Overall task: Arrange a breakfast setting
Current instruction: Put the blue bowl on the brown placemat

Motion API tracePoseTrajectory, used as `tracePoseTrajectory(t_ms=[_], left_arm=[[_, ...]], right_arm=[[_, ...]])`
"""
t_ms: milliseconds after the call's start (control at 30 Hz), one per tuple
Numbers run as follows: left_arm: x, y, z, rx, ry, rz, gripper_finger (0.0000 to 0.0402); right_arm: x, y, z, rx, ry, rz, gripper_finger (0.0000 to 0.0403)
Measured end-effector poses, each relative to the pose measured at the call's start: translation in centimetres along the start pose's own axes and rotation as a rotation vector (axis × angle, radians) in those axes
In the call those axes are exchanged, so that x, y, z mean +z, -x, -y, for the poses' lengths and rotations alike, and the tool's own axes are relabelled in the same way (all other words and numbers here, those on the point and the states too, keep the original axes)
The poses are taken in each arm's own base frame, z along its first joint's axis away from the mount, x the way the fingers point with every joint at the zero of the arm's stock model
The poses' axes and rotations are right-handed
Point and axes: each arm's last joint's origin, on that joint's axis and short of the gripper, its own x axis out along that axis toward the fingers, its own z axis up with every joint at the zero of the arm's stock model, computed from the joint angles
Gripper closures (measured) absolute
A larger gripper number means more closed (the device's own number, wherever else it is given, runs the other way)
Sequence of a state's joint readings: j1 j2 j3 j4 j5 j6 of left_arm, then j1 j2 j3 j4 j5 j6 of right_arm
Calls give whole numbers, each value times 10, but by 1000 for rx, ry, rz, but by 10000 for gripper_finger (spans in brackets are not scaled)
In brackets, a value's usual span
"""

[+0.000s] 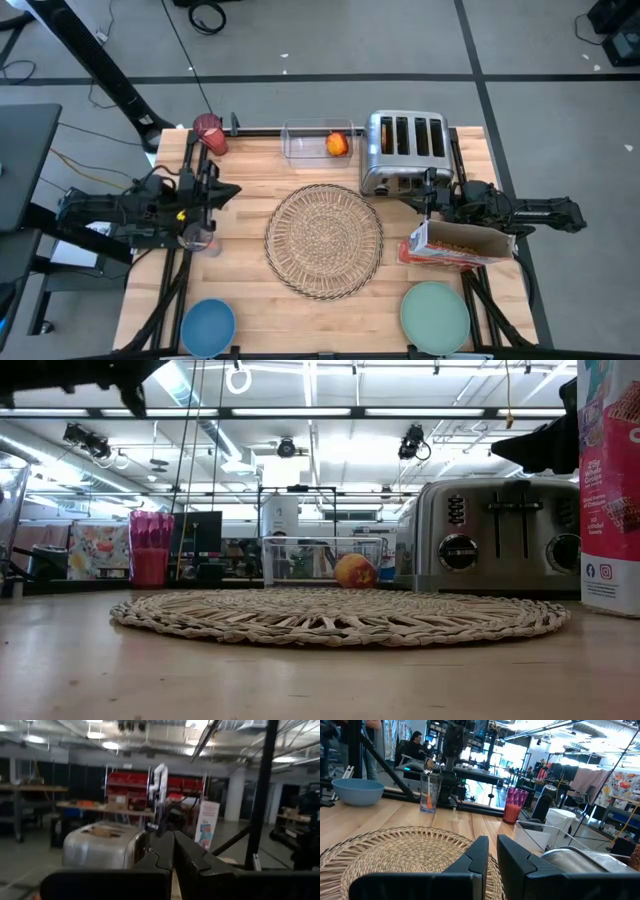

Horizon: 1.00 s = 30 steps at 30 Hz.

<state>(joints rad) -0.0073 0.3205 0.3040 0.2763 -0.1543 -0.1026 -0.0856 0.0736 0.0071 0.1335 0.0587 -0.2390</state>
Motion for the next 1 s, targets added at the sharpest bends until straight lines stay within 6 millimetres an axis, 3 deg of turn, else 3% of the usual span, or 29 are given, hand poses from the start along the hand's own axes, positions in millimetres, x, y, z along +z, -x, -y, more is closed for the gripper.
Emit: tracePoseTrajectory(t_ms=[267,367,433,567,667,767,867,1000], left_arm=[[43,-37,4,49,119,1,383],[62,-42,7,39,168,44,383],[73,-43,8,38,113,74,383],[91,-43,7,138,125,135,383],[101,-48,7,180,162,159,383],[107,-58,9,179,163,153,383],[107,-71,11,183,161,127,383],[105,-86,12,188,179,100,383]], right_arm=[[0,0,0,-2,0,0,353],[0,0,2,-53,0,-12,353],[0,0,2,-75,0,-17,353],[0,0,2,-79,0,-14,353],[0,0,4,-113,2,-21,353],[5,0,5,-119,-107,40,353],[12,1,7,-137,-246,118,353],[20,3,11,-209,-293,209,353]])
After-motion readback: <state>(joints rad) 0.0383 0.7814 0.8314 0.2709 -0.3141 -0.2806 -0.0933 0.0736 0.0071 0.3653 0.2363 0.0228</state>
